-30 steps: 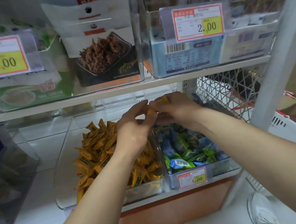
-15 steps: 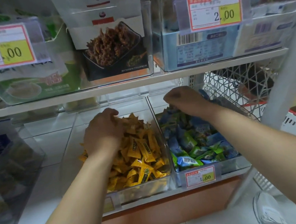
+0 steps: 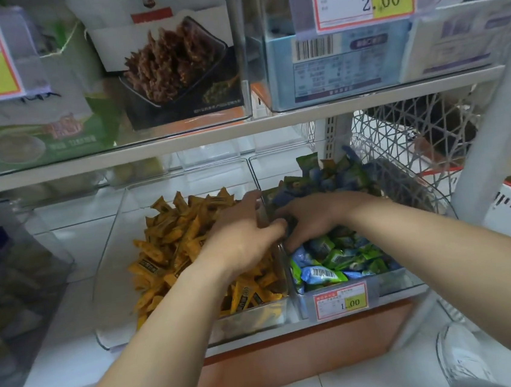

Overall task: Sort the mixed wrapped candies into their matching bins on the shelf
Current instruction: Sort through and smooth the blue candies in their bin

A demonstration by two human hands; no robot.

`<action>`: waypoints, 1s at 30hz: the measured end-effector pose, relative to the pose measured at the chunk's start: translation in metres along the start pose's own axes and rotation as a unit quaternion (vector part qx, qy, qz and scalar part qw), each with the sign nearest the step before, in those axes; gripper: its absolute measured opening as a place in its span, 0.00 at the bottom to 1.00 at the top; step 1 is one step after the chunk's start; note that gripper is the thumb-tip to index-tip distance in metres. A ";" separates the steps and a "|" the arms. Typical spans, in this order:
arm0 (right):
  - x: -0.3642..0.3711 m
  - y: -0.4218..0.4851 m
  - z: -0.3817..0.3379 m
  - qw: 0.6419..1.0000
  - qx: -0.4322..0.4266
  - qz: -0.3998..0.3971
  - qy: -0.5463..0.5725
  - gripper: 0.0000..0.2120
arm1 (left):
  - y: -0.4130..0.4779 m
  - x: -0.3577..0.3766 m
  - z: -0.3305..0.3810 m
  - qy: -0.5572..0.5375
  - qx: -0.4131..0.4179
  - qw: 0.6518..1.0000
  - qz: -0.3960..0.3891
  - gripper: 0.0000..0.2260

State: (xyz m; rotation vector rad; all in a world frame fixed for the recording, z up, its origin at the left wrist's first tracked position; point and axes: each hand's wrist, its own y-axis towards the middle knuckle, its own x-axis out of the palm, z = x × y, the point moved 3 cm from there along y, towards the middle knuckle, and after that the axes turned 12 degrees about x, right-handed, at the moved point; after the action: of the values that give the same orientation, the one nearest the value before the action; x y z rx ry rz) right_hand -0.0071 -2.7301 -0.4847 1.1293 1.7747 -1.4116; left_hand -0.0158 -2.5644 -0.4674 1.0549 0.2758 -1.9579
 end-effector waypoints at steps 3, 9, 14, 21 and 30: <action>0.004 -0.002 0.003 0.998 -0.030 0.036 0.034 0.20 | 0.000 -0.002 0.000 -0.001 -0.007 1.000 0.000 0.39; -0.023 -0.019 0.023 0.984 -0.053 0.133 0.102 0.21 | -0.002 -0.004 -0.003 -0.019 -0.006 1.000 -0.002 0.38; -0.062 -0.035 0.066 0.949 0.008 0.294 0.117 0.24 | -0.001 -0.004 -0.007 -0.037 0.005 0.999 0.009 0.33; -0.055 -0.036 0.080 0.964 0.162 0.207 -0.033 0.17 | 0.001 -0.003 -0.009 -0.037 0.008 0.999 0.014 0.33; -0.008 -0.057 -0.010 0.998 -0.035 0.040 0.014 0.06 | 0.002 -0.003 -0.009 -0.023 0.009 1.000 0.015 0.37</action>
State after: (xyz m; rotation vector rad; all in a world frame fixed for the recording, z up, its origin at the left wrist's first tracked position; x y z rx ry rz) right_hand -0.0531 -2.7265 -0.4496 1.1758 1.7643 -1.2830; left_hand -0.0086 -2.5589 -0.4709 1.0189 0.2176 -1.9575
